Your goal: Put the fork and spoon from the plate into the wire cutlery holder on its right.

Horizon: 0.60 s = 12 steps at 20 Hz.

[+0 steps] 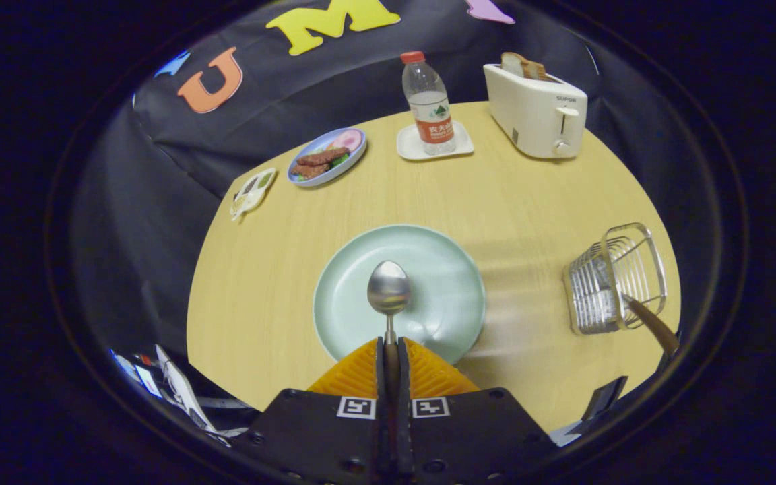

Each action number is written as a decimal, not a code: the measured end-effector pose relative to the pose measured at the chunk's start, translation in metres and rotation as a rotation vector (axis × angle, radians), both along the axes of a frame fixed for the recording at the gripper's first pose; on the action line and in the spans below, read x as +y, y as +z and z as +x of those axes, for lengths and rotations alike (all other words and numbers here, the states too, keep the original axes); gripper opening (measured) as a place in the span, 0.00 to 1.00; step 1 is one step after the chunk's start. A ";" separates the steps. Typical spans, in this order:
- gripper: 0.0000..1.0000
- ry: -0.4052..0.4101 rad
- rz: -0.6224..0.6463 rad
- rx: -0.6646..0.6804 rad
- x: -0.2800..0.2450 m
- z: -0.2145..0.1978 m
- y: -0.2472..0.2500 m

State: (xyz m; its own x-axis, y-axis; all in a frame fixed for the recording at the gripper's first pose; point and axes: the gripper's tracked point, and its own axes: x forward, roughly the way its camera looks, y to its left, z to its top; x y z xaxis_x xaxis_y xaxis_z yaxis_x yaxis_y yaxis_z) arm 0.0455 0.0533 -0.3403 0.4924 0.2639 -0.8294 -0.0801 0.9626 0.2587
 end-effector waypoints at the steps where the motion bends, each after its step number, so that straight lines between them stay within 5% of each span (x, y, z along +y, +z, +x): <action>1: 0.05 0.002 -0.013 -0.009 -0.010 0.001 0.005; 12: 0.05 -0.054 -0.128 -0.102 -0.125 0.027 0.056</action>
